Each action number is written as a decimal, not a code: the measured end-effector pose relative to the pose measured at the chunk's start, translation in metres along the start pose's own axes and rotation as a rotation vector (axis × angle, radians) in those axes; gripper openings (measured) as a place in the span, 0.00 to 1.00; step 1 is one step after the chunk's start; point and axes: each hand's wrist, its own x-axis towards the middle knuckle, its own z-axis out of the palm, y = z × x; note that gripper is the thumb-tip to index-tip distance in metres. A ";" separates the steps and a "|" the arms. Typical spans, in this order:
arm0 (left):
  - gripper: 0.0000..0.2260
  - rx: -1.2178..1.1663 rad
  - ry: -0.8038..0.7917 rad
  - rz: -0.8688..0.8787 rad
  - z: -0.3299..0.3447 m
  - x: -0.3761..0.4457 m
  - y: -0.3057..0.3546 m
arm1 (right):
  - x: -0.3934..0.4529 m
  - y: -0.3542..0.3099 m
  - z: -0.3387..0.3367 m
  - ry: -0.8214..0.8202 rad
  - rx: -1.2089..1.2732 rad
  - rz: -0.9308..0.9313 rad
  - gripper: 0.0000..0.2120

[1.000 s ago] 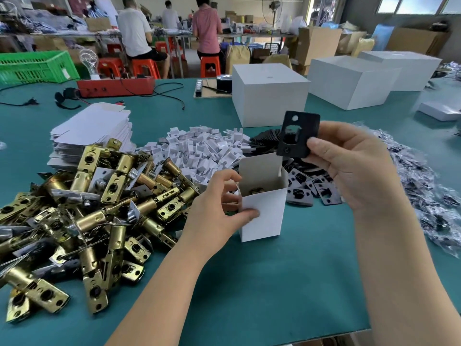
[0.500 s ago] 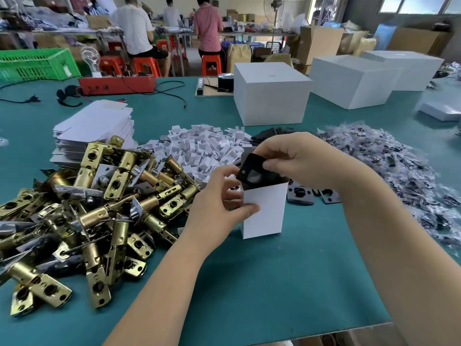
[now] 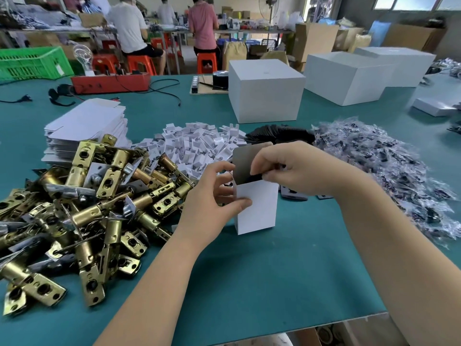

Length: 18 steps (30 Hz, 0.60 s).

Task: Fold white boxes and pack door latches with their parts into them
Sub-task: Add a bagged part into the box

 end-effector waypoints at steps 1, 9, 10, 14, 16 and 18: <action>0.28 0.001 0.001 0.006 0.000 0.000 0.000 | 0.000 0.000 0.002 -0.004 -0.024 -0.010 0.11; 0.28 0.010 0.006 0.024 0.000 0.000 0.001 | -0.001 -0.001 0.007 0.017 -0.084 -0.028 0.12; 0.28 0.007 0.005 0.027 0.000 -0.001 0.001 | -0.002 -0.001 0.008 0.049 -0.065 -0.027 0.11; 0.26 0.008 -0.003 0.045 0.002 -0.002 0.001 | -0.003 0.005 0.008 0.216 0.243 -0.025 0.10; 0.24 0.031 -0.004 0.063 0.002 -0.003 0.000 | 0.001 0.013 0.007 0.352 0.499 -0.013 0.11; 0.22 0.076 0.004 0.098 0.003 -0.004 0.002 | 0.012 0.027 0.008 0.503 0.745 0.058 0.13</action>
